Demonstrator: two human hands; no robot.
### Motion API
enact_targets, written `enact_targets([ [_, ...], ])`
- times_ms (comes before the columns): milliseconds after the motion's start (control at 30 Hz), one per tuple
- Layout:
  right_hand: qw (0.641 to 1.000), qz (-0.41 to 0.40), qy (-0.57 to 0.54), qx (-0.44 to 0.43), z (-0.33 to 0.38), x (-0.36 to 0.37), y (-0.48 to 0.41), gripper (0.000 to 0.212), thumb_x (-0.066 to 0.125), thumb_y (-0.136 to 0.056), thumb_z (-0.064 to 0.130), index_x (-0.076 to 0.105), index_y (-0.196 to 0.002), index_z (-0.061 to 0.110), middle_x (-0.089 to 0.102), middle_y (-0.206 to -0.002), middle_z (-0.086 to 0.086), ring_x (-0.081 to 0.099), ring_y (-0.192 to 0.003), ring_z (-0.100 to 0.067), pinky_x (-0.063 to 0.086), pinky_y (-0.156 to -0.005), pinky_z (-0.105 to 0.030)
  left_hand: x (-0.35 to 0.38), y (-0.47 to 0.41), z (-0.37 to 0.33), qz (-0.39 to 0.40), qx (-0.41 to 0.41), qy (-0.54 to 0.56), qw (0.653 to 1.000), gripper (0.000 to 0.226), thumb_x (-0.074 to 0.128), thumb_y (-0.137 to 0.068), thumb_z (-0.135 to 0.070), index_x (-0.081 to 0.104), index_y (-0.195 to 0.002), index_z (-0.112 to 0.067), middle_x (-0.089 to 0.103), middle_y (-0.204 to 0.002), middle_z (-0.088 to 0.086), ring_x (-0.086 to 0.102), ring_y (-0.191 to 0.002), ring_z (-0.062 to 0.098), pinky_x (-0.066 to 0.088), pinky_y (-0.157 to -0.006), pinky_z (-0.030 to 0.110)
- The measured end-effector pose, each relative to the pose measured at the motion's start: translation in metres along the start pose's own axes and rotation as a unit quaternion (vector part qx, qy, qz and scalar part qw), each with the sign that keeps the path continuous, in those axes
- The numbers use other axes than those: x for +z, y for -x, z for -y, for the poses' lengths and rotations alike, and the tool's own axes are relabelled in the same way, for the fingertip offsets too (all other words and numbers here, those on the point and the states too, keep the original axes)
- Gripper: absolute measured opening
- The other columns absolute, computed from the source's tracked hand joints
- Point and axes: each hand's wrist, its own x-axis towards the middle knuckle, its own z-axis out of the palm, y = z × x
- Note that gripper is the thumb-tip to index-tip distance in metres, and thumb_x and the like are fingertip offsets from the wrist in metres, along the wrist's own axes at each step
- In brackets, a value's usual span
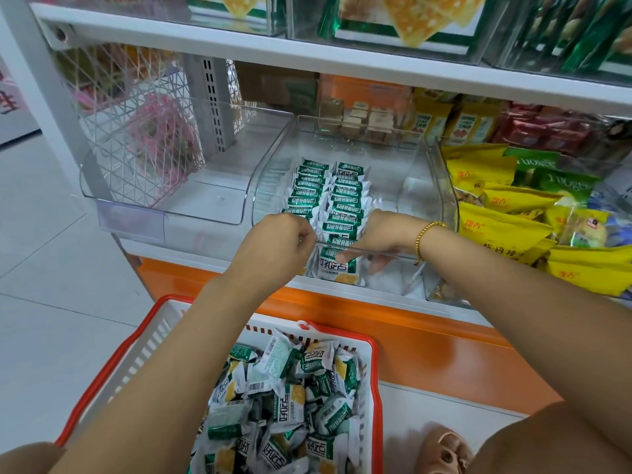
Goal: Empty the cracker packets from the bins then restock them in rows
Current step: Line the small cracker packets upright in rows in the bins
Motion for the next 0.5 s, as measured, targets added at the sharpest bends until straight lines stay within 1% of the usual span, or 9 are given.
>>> enact_targets([
  [33,1.0,0.007,-0.018,0.001,0.0,0.002,0.0,0.02,0.079,-0.079,0.02,0.062,-0.089,0.024,0.065,-0.087,0.0,0.066,-0.058,-0.011,0.058,-0.058,-0.024,0.0,0.001,0.0,0.002,0.003,0.003,1.0,0.024,0.051,-0.095,-0.017,0.07,-0.09,-0.003,0.071,-0.087,0.012,0.065,-0.079,0.027,0.054,-0.071,0.038],
  [67,0.999,0.003,-0.051,0.0,-0.001,0.003,-0.002,0.02,0.079,-0.078,0.018,0.062,-0.088,0.022,0.067,-0.089,-0.001,0.067,-0.066,-0.013,0.058,-0.059,-0.023,0.0,0.002,0.0,0.003,0.007,0.006,1.0,0.023,0.051,-0.094,-0.015,0.071,-0.092,-0.004,0.071,-0.088,0.012,0.065,-0.08,0.027,0.055,-0.072,0.039],
  [133,0.99,-0.008,-0.144,0.01,-0.005,0.004,-0.007,0.024,0.077,-0.079,0.011,0.065,-0.099,0.012,0.071,-0.104,-0.008,0.07,-0.089,-0.021,0.059,-0.068,-0.026,-0.001,0.004,0.0,0.003,0.014,0.014,1.0,0.021,0.052,-0.094,-0.013,0.072,-0.097,-0.007,0.072,-0.095,0.009,0.066,-0.084,0.025,0.055,-0.077,0.038],
  [200,0.979,-0.011,-0.202,0.009,-0.006,0.006,-0.007,0.026,0.073,-0.083,0.011,0.065,-0.107,0.007,0.07,-0.11,-0.013,0.069,-0.098,-0.026,0.059,-0.079,-0.035,-0.003,0.008,0.001,-0.012,0.015,0.026,0.999,0.022,0.053,-0.093,-0.011,0.07,-0.106,-0.011,0.07,-0.107,0.005,0.065,-0.093,0.02,0.052,-0.084,0.03],
  [267,0.991,-0.027,-0.132,-0.004,-0.004,0.003,0.0,0.022,0.071,-0.087,0.021,0.065,-0.104,0.009,0.071,-0.104,-0.013,0.069,-0.088,-0.021,0.059,-0.078,-0.037,-0.004,0.014,0.003,-0.043,0.021,0.044,0.998,0.022,0.054,-0.093,-0.012,0.068,-0.111,-0.013,0.066,-0.114,0.002,0.061,-0.101,0.016,0.043,-0.085,0.021],
  [300,0.997,-0.057,-0.044,-0.02,-0.001,0.0,0.009,0.017,0.07,-0.087,0.027,0.064,-0.095,0.012,0.07,-0.093,-0.009,0.065,-0.078,-0.015,0.057,-0.068,-0.03,-0.005,0.019,0.004,-0.063,0.029,0.049,0.996,0.021,0.055,-0.093,-0.013,0.067,-0.111,-0.013,0.065,-0.113,0.0,0.059,-0.1,0.013,0.039,-0.084,0.016],
  [367,0.975,-0.17,0.127,-0.069,0.006,-0.003,0.029,0.021,0.067,-0.088,0.031,0.052,-0.078,0.019,0.06,-0.078,0.001,0.052,-0.067,-0.009,0.037,-0.052,-0.021,-0.005,0.032,0.005,-0.091,0.042,0.057,0.993,0.015,0.056,-0.093,-0.016,0.067,-0.104,-0.015,0.061,-0.102,-0.006,0.055,-0.09,0.007,0.036,-0.077,0.013],
  [433,0.944,-0.235,0.188,-0.133,0.013,0.003,0.049,0.026,0.065,-0.088,0.033,0.05,-0.074,0.019,0.057,-0.073,0.002,0.049,-0.066,-0.012,0.031,-0.051,-0.022,-0.002,0.046,0.007,-0.077,0.038,0.076,0.993,0.01,0.056,-0.093,-0.02,0.064,-0.089,-0.017,0.058,-0.088,-0.009,0.053,-0.077,0.006,0.04,-0.068,0.016],
  [500,0.942,-0.204,0.201,-0.175,0.017,0.016,0.065,0.03,0.065,-0.088,0.035,0.05,-0.069,0.018,0.051,-0.064,0.005,0.044,-0.06,-0.009,0.03,-0.05,-0.019,0.008,0.062,0.013,-0.016,0.027,0.063,0.998,0.018,0.055,-0.094,-0.027,0.057,-0.078,-0.019,0.054,-0.074,-0.011,0.052,-0.069,0.003,0.04,-0.061,0.017],
])
